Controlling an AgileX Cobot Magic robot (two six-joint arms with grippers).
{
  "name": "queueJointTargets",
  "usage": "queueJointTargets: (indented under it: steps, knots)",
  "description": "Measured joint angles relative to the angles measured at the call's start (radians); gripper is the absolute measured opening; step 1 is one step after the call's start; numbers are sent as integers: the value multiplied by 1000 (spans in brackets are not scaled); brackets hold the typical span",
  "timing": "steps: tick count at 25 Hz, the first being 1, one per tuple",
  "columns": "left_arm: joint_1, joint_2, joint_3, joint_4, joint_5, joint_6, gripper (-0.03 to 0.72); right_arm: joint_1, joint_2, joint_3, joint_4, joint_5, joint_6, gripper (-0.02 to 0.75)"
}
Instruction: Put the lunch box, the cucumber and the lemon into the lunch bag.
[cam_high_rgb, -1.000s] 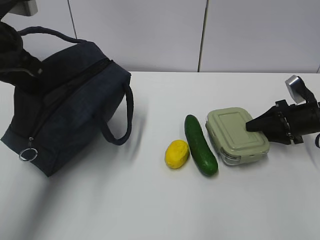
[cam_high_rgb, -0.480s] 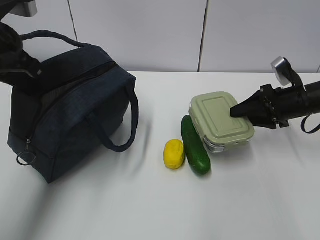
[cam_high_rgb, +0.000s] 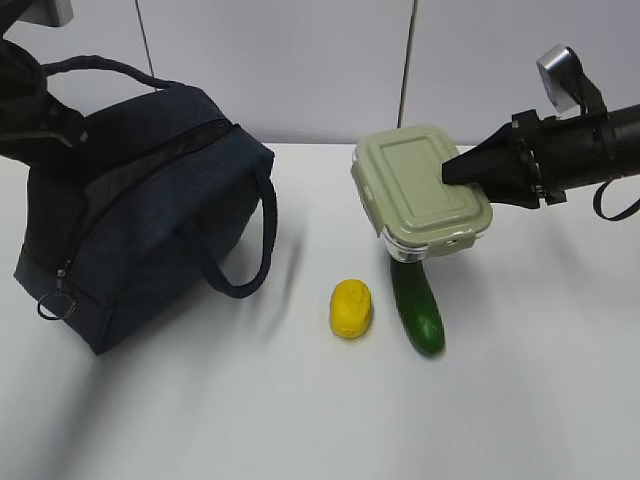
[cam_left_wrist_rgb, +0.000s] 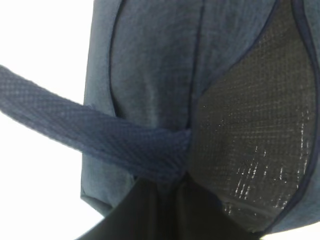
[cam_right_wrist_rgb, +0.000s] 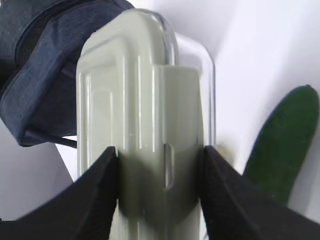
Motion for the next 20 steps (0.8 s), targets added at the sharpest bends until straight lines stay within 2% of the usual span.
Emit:
queueJointTargets:
  steps: [7,13,20]
  knots:
    - [-66,0,0,16,-23,-36,-8,49,-55,0,18,5,18,364]
    - [-95,22,0,18,-29,-57,-8,92,-108,0,25,7,37,363]
    - [-137,28,0,16,-51,-61,-8,178,-128,0,71,11,50,363]
